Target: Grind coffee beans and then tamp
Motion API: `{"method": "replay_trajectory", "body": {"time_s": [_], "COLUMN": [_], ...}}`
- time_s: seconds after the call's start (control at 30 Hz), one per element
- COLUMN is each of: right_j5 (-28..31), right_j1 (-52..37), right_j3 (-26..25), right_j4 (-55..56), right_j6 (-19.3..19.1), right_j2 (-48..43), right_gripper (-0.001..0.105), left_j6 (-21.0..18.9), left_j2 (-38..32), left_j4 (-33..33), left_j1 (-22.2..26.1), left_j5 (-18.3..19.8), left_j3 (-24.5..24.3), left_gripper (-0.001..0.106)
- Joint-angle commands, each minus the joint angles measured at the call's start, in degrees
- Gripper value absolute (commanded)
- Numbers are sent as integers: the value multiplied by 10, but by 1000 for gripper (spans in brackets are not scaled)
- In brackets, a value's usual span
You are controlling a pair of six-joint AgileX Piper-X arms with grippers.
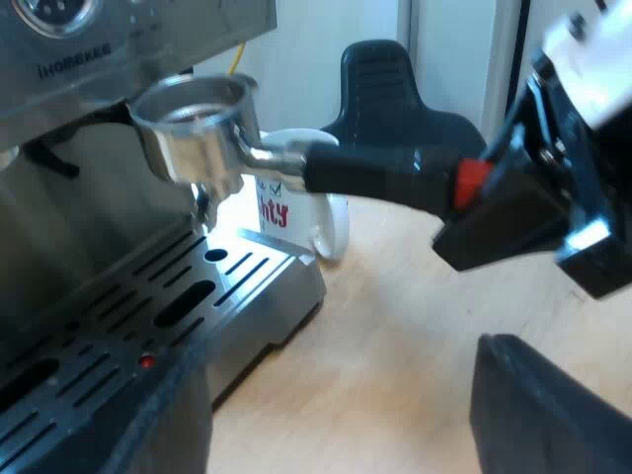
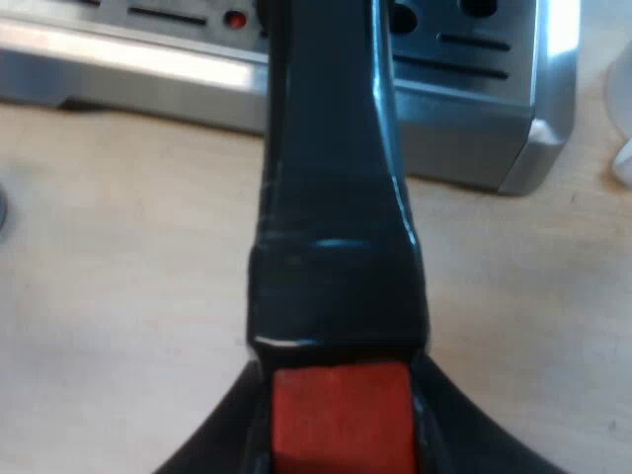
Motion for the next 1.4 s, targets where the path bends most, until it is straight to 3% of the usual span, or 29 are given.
{"method": "replay_trajectory", "body": {"time_s": [0.03,0.2,0.47,0.6,1.0,1.4], "right_j5": [33,47,64,45,26,26], "right_j1": [15,50,97,102,102,101], "right_j3": [11,51,111,153,252,265], "right_j4": [-8,-16,-74,-140,-287,-332], "right_j6": [13,19,17,-12,-48,-55], "right_j2": [-21,-56,-96,-98,-98,-35], "right_gripper": [0,0,0,0,0,0], "left_j6": [-5,-1,-1,8,12,12], "left_j2": [-19,-69,-122,-140,-140,-139], "left_j4": [38,120,164,214,211,181], "left_j1": [-3,-3,-3,-3,-3,-3], "left_j5": [5,-6,-11,-33,-35,-35], "left_j3": [-5,-22,-25,-25,-7,27], "left_gripper": [59,59,59,59,59,59]}}
